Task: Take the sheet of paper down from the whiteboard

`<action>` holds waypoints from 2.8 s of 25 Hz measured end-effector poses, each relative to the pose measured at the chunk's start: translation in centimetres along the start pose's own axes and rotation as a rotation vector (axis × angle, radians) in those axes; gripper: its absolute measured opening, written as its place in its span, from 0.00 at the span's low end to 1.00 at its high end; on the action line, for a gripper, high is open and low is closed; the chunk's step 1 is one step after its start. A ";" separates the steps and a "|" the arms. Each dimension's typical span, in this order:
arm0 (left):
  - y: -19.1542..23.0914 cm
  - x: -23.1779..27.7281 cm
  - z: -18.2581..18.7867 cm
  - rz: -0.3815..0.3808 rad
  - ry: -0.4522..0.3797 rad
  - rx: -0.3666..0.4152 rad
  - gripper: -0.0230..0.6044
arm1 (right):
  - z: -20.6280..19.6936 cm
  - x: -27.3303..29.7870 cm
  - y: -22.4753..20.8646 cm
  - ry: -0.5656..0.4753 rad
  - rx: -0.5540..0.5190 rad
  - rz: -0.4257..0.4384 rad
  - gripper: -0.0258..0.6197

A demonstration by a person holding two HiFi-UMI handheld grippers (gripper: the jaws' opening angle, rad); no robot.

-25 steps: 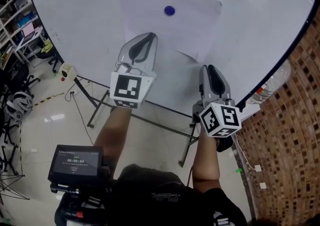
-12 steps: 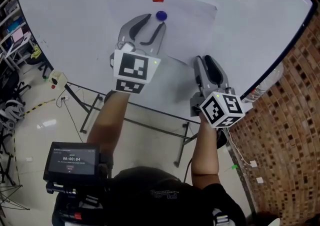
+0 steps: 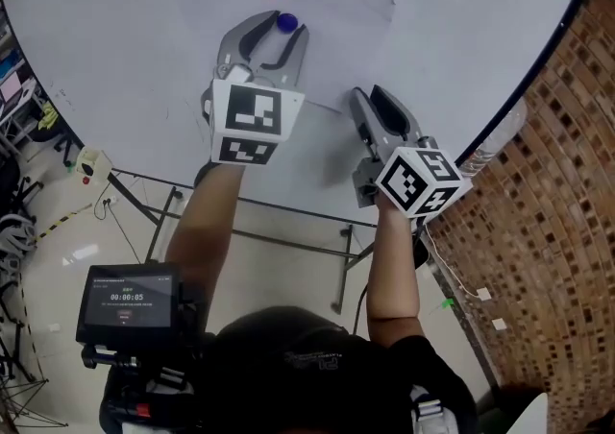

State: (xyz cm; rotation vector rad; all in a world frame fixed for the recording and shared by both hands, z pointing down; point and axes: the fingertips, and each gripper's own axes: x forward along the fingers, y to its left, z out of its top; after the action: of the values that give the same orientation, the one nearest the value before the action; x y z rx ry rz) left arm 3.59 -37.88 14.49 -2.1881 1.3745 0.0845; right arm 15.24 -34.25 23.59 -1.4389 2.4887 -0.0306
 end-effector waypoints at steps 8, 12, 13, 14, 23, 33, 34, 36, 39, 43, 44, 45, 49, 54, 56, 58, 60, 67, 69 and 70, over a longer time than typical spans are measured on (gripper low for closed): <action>0.1 -0.4 0.7 0.020 -0.026 -0.007 0.24 | 0.3 -0.1 1.2 0.012 0.038 0.045 0.24; -0.2 -0.1 0.6 0.016 -0.036 -0.007 0.23 | 0.4 0.0 0.5 -0.010 0.039 0.003 0.08; -0.3 0.0 0.5 0.014 -0.036 -0.008 0.23 | 0.3 0.1 0.3 -0.012 0.043 -0.002 0.07; -0.4 0.2 0.4 0.012 -0.035 -0.008 0.23 | 0.2 0.1 0.1 -0.015 0.049 -0.003 0.06; -0.7 0.7 -0.3 -0.015 -0.033 -0.028 0.23 | -0.1 -0.3 -0.3 -0.061 0.113 0.008 0.06; -1.3 -0.5 0.3 -0.048 -0.049 -0.073 0.23 | -0.1 -2.2 -2.1 -0.067 -0.020 -0.151 0.06; -1.1 -0.8 0.2 -0.042 -0.048 -0.084 0.23 | -0.4 -2.4 -2.5 -0.057 -0.046 -0.180 0.06; -0.7 -1.3 -0.5 -0.031 -0.041 -0.107 0.23 | -1.3 -2.7 -3.5 -0.033 -0.084 -0.230 0.06; -0.5 -1.7 -1.3 -0.027 -0.024 -0.133 0.23 | -2.5 -3.2 -4.6 0.002 -0.145 -0.302 0.06; -0.5 -2.5 -2.1 -0.025 -0.010 -0.152 0.23 | -4.5 -3.7 -5.4 0.060 -0.229 -0.382 0.06; -0.5 -2.6 -2.5 -0.026 -0.003 -0.160 0.23 | -5.1 -3.9 -5.6 0.074 -0.233 -0.391 0.06; -0.5 -2.7 -2.9 -0.027 0.006 -0.167 0.23 | -5.7 -4.1 -5.7 0.085 -0.230 -0.397 0.06; -1.3 -2.7 -4.6 -0.040 0.049 -0.190 0.23 | -6.8 -4.6 -5.9 0.107 -0.221 -0.407 0.06; -1.9 -3.0 -5.9 -0.049 0.068 -0.216 0.23 | -6.9 -5.3 -5.7 0.118 -0.255 -0.429 0.06; -2.2 -3.1 -6.2 -0.052 0.073 -0.226 0.23 | -6.9 -5.5 -5.7 0.121 -0.258 -0.432 0.06; -2.5 -3.3 -6.4 -0.061 0.079 -0.228 0.23 | -6.9 -5.7 -5.5 0.123 -0.258 -0.432 0.06; -3.1 -3.3 -6.9 -0.069 0.088 -0.237 0.23 | -6.9 -5.8 -5.3 0.126 -0.262 -0.435 0.06; -4.0 -3.5 -7.9 -0.085 0.111 -0.264 0.23 | -6.9 -6.0 -5.2 0.132 -0.273 -0.443 0.06; -4.2 -3.6 -8.2 -0.087 0.119 -0.271 0.23 | -7.0 -6.1 -5.4 0.136 -0.278 -0.451 0.06; -4.3 -3.6 -8.4 -0.089 0.121 -0.275 0.23 | -7.1 -6.1 -5.4 0.139 -0.281 -0.455 0.06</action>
State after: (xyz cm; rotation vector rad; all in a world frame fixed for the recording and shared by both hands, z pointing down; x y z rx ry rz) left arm 3.63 -37.56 24.63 -2.5153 1.3976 0.1160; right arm 21.05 -32.60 32.58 -2.1636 2.2791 0.1421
